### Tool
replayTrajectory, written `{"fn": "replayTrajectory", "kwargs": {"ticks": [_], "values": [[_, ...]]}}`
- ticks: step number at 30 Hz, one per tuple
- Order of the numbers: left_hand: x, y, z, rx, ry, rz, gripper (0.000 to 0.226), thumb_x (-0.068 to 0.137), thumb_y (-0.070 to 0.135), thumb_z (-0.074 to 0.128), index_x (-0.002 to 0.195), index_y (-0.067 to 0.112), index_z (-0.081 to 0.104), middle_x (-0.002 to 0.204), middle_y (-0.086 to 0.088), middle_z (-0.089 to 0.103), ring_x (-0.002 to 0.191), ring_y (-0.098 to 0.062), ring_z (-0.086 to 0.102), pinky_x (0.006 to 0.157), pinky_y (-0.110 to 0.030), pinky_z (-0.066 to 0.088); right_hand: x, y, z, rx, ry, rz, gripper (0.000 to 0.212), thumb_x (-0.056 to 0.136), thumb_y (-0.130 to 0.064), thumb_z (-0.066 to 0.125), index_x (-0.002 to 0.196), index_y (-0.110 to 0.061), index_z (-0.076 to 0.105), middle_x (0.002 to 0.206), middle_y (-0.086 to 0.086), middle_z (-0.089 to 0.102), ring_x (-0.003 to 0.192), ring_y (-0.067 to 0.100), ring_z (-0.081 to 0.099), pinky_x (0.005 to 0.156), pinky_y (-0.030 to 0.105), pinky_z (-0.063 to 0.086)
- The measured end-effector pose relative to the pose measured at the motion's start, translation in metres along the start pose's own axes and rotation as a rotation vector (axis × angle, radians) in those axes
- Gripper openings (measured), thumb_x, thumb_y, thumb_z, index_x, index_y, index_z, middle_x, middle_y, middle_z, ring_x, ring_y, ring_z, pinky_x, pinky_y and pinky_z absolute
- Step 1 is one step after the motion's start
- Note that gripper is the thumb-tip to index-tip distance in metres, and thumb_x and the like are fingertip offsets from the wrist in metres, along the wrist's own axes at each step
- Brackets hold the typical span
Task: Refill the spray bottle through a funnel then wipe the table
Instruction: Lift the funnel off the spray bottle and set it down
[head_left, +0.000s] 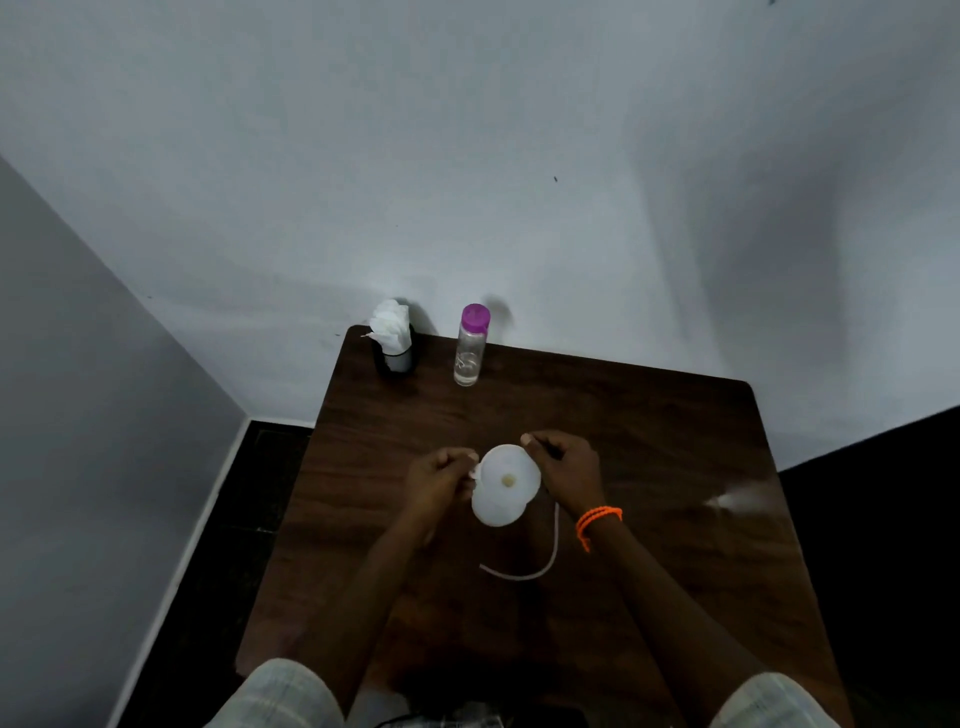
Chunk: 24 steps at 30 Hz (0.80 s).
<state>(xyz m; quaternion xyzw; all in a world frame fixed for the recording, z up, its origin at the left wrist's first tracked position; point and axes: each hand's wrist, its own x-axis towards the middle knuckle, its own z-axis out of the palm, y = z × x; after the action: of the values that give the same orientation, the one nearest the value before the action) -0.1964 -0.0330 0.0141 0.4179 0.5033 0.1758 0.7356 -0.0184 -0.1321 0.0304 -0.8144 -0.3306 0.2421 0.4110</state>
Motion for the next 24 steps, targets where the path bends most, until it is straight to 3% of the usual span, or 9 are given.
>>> {"fn": "replayTrajectory", "kwargs": {"ticks": [3, 8, 13, 16, 21, 24], "values": [[-0.009, 0.003, 0.0, -0.063, 0.027, 0.015, 0.009, 0.091, 0.006, 0.072, 0.098, 0.008, 0.077, 0.096, -0.021, 0.076, 0.081, -0.029, 0.07, 0.081, -0.046, 0.058, -0.005, -0.003, -0.002, 0.067, 0.04, -0.001, 0.009, 0.092, -0.027, 0.076, 0.097, -0.023, 0.081, 0.086, -0.019, 0.073, 0.086, -0.005, 0.069, 0.073, 0.014, 0.054], [-0.016, 0.015, 0.003, -0.146, 0.02, 0.026, 0.013, 0.09, 0.004, 0.073, 0.102, 0.007, 0.076, 0.099, -0.015, 0.078, 0.086, -0.028, 0.073, 0.084, -0.044, 0.06, -0.006, -0.005, -0.005, 0.123, 0.053, -0.006, 0.011, 0.085, -0.012, 0.081, 0.095, -0.017, 0.082, 0.09, -0.012, 0.075, 0.086, 0.006, 0.072, 0.071, 0.024, 0.056], [-0.019, 0.017, 0.006, -0.174, 0.012, 0.049, 0.015, 0.088, -0.002, 0.073, 0.102, 0.002, 0.075, 0.1, -0.018, 0.077, 0.093, -0.029, 0.075, 0.087, -0.044, 0.06, -0.009, 0.002, -0.004, 0.156, 0.098, 0.051, 0.012, 0.086, -0.01, 0.079, 0.096, -0.016, 0.082, 0.092, -0.009, 0.076, 0.087, 0.01, 0.072, 0.072, 0.034, 0.06], [-0.018, 0.014, 0.007, -0.151, 0.059, 0.029, 0.015, 0.086, -0.004, 0.074, 0.101, 0.002, 0.075, 0.099, -0.02, 0.077, 0.092, -0.031, 0.075, 0.089, -0.049, 0.06, -0.012, 0.003, -0.003, 0.15, 0.068, 0.098, 0.013, 0.086, -0.011, 0.079, 0.094, -0.02, 0.081, 0.091, -0.012, 0.075, 0.088, 0.007, 0.071, 0.073, 0.035, 0.06], [-0.02, 0.023, 0.012, -0.184, 0.046, 0.036, 0.015, 0.087, -0.004, 0.073, 0.101, 0.001, 0.075, 0.099, -0.02, 0.076, 0.091, -0.031, 0.075, 0.087, -0.045, 0.06, -0.013, -0.001, -0.008, 0.175, 0.098, 0.098, 0.015, 0.085, -0.01, 0.08, 0.091, -0.023, 0.081, 0.091, -0.013, 0.076, 0.088, 0.015, 0.073, 0.071, 0.035, 0.06], [-0.021, 0.022, 0.013, -0.151, 0.087, 0.019, 0.011, 0.088, -0.004, 0.073, 0.097, 0.0, 0.075, 0.094, -0.023, 0.076, 0.08, -0.031, 0.072, 0.085, -0.048, 0.06, -0.012, -0.005, -0.009, 0.149, 0.056, 0.108, 0.016, 0.084, -0.01, 0.08, 0.088, -0.026, 0.079, 0.088, -0.012, 0.075, 0.088, 0.017, 0.074, 0.068, 0.029, 0.057]]}}
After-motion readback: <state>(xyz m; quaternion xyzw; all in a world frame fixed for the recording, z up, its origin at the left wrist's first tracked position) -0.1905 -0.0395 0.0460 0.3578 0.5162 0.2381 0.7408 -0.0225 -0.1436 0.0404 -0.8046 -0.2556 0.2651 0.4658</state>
